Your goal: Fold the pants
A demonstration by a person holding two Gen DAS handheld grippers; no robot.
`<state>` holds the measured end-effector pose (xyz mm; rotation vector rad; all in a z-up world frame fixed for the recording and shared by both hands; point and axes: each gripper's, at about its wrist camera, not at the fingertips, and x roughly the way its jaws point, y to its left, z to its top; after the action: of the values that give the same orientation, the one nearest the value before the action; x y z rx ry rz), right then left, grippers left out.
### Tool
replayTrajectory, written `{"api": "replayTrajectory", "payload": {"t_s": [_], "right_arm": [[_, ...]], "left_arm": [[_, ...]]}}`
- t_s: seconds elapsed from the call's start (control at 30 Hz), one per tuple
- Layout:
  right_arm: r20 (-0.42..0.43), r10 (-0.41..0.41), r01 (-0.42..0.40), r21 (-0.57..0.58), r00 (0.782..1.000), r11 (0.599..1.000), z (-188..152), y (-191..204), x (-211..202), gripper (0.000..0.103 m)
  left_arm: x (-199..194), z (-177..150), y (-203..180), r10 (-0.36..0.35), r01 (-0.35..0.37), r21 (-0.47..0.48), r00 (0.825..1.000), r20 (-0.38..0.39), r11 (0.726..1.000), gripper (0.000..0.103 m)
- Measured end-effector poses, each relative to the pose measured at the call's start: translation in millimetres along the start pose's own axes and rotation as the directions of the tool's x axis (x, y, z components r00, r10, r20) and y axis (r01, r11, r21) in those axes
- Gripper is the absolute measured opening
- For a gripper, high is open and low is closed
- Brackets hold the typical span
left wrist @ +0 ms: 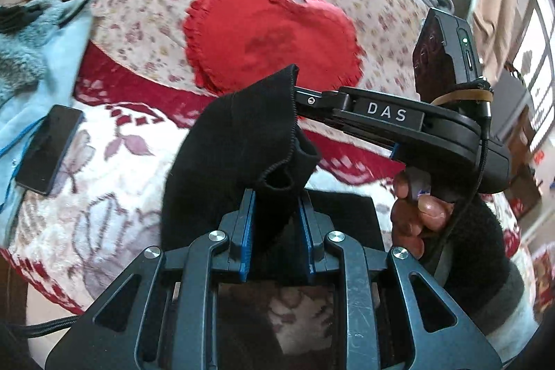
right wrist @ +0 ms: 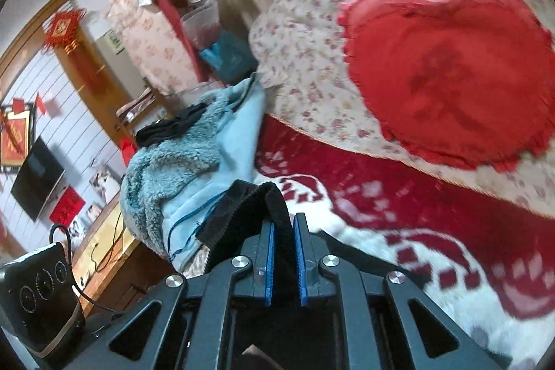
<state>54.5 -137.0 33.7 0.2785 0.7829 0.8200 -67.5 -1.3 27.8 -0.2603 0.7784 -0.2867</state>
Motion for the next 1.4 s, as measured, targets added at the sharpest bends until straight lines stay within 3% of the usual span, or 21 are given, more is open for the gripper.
{"api": "replayTrajectory", "payload": {"t_s": [0.47, 0.63, 0.93, 1.07, 1.23, 1.27, 1.37, 1.4], "right_arm": [[0.1, -0.045, 0.031, 0.141, 0.994, 0.99, -38.6, -49.3, -71.9, 0.007], [0.081, -0.062, 0.045, 0.197, 0.995, 0.979, -52.7, -68.7, -79.9, 0.007], [0.008, -0.191, 0.18, 0.295, 0.982, 0.938, -76.0, -104.8, -83.4, 0.006], [-0.005, -0.202, 0.188, 0.393, 0.979, 0.9, -84.4, -123.6, -93.2, 0.006], [0.034, -0.189, 0.158, 0.416, 0.981, 0.896, -89.5, -121.1, -112.6, 0.009], [0.044, -0.172, 0.139, 0.415, 0.984, 0.899, -90.2, -118.7, -115.4, 0.014], [0.044, -0.115, 0.087, 0.403, 0.992, 0.911, -89.8, -107.7, -112.2, 0.047], [0.037, -0.106, 0.083, 0.398, 0.994, 0.914, -90.3, -105.6, -109.7, 0.048]], "left_arm": [[24.4, -16.2, -61.6, -0.058, 0.072, 0.15, 0.994, -0.094, 0.986, 0.022], [45.9, -26.1, -66.5, -0.062, 0.086, 0.146, 0.984, -0.167, 0.986, 0.022], [66.6, -39.1, -70.4, -0.071, 0.111, 0.142, 0.963, -0.26, 0.984, 0.022], [62.9, -39.3, -72.4, -0.076, 0.124, 0.149, 0.954, -0.29, 0.981, 0.022], [42.2, -27.9, -67.1, -0.067, 0.112, 0.156, 0.961, -0.267, 0.981, 0.022], [35.7, -23.4, -63.0, -0.067, 0.108, 0.152, 0.965, -0.253, 0.982, 0.023], [26.4, -12.4, -50.9, -0.042, 0.073, 0.14, 0.976, -0.213, 0.988, 0.029], [25.8, -9.2, -46.3, -0.029, 0.056, 0.133, 0.979, -0.201, 0.989, 0.031]]}}
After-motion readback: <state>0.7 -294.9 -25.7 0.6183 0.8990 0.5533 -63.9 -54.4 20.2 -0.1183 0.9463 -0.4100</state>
